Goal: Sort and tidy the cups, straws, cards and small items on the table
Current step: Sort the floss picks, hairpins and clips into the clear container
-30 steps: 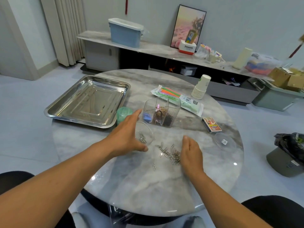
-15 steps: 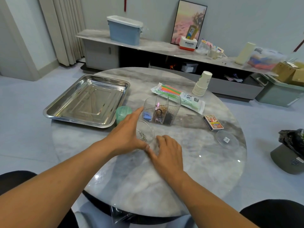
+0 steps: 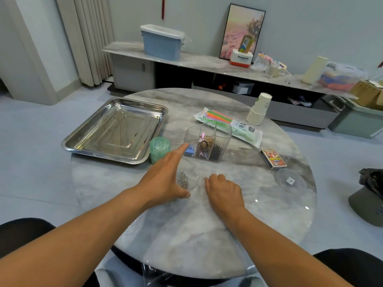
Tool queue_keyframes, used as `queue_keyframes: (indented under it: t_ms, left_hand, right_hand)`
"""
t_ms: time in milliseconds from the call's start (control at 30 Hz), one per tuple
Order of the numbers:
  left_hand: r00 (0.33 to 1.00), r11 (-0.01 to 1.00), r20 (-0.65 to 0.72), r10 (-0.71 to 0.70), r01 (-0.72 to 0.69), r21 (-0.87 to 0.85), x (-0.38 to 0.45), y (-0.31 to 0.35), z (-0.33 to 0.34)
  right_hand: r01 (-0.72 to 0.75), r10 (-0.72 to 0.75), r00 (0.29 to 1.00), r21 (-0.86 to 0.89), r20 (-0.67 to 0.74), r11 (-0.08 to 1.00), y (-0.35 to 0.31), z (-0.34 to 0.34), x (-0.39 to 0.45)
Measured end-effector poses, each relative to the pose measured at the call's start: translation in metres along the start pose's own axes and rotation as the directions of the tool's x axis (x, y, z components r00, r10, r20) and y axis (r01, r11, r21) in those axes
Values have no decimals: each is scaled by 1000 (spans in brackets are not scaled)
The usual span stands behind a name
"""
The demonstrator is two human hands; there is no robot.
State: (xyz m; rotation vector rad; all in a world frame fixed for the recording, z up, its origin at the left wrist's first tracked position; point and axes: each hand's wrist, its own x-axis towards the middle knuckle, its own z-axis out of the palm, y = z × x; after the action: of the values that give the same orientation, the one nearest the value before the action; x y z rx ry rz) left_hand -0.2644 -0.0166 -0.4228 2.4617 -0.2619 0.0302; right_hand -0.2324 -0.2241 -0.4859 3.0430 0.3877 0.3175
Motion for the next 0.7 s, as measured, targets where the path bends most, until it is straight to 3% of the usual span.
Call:
queue_keyframes:
  t_ms: [67,167,233,300,367,533,633,667,700]
  left_hand:
    - [1000,999,-14,23,-23,36,0,0,1]
    - [999,998,-19,33,-31,56,-1,2,3]
    - [999,997,-25,42,-40,63,-1,3,5]
    - [998,997,-27,50,-48,59,-1,4,7]
    - [999,999,-10,43,-43,14,-1,6,8]
    - [1000,995,-9,-11,10,-97,2,5,5]
    - [999,999,3,-43,43,-11,5,1,1]
    - [998,998,7,-57,57,9,6,1,0]
    - [998,997,10,-69,69,25,7,1,-2]
  right_hand:
    - [2,-6,999,70,51,998,1,-4,3]
    - [-174,146,981,243,130,954,6,-10,11]
    - [-290,264,957,426,121,857,2,-23,16]
    - [-265,304,952,548,20,793,-14,-40,26]
    - [-162,251,965,579,-77,799,-35,-56,34]
    - [26,10,998,515,-66,857,-59,-62,32]
    - [-63,189,979,758,-81,649,-39,-59,36]
    - [-109,229,972,788,-43,607,-28,-58,40]
    - [-135,202,979,764,6,631,-16,-56,44]
